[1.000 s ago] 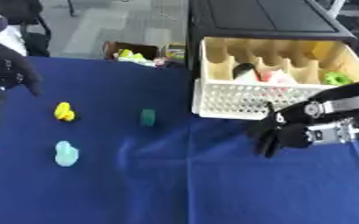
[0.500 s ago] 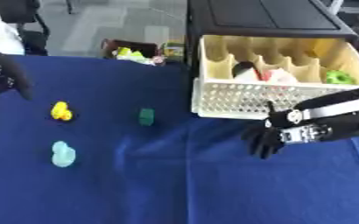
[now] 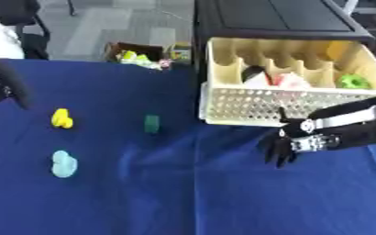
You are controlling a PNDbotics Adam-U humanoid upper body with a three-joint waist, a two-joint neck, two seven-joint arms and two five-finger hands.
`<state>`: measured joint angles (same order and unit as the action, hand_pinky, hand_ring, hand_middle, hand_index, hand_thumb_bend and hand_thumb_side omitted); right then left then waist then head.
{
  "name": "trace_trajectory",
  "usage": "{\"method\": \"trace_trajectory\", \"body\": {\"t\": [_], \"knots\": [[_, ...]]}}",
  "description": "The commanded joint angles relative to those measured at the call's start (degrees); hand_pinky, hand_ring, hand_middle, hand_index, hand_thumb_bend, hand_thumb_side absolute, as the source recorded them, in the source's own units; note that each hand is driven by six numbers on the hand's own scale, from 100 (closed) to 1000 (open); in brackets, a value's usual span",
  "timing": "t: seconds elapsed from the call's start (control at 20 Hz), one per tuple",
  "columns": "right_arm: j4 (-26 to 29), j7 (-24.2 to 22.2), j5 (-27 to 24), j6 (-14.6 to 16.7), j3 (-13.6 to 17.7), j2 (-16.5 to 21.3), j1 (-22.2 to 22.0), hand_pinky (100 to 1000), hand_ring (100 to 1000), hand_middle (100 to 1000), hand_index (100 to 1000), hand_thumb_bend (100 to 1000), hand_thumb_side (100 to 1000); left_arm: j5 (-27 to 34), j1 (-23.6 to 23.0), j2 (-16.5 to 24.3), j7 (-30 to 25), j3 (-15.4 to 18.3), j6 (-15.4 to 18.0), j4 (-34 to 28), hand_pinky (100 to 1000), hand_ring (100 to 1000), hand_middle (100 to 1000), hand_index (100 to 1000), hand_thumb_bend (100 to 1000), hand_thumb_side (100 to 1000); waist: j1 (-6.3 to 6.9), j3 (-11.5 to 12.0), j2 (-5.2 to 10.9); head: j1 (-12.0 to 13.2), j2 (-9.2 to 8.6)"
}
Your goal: Pick up objects from table and place into drawer.
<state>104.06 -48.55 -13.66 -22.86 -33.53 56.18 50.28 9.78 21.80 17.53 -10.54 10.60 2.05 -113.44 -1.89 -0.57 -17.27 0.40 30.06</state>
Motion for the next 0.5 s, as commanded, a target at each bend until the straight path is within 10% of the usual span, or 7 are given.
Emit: {"method": "trace_trajectory", "body": {"t": [0.05, 0.5], "knots": [[-0.77, -3.42, 1.12, -2.70, 1.66, 1.52, 0.48, 865, 831, 824, 1000, 100, 1000, -0.30, 0.46, 0.14, -0.31, 0.40, 0.15, -1.15, 393, 485, 490, 931, 145, 1000, 0.13, 0.05, 0.86, -0.19, -0.84], [-5.72, -3.42, 3.89, -1.08, 2.49, -0.33, 1.84, 864, 829, 820, 1000, 100, 1000, -0.18, 0.47, -0.21, -1.34, 0.32, 0.37, -1.15, 398, 488, 492, 934, 145, 1000, 0.28, 0.36, 0.34, -0.95, -1.47]]}}
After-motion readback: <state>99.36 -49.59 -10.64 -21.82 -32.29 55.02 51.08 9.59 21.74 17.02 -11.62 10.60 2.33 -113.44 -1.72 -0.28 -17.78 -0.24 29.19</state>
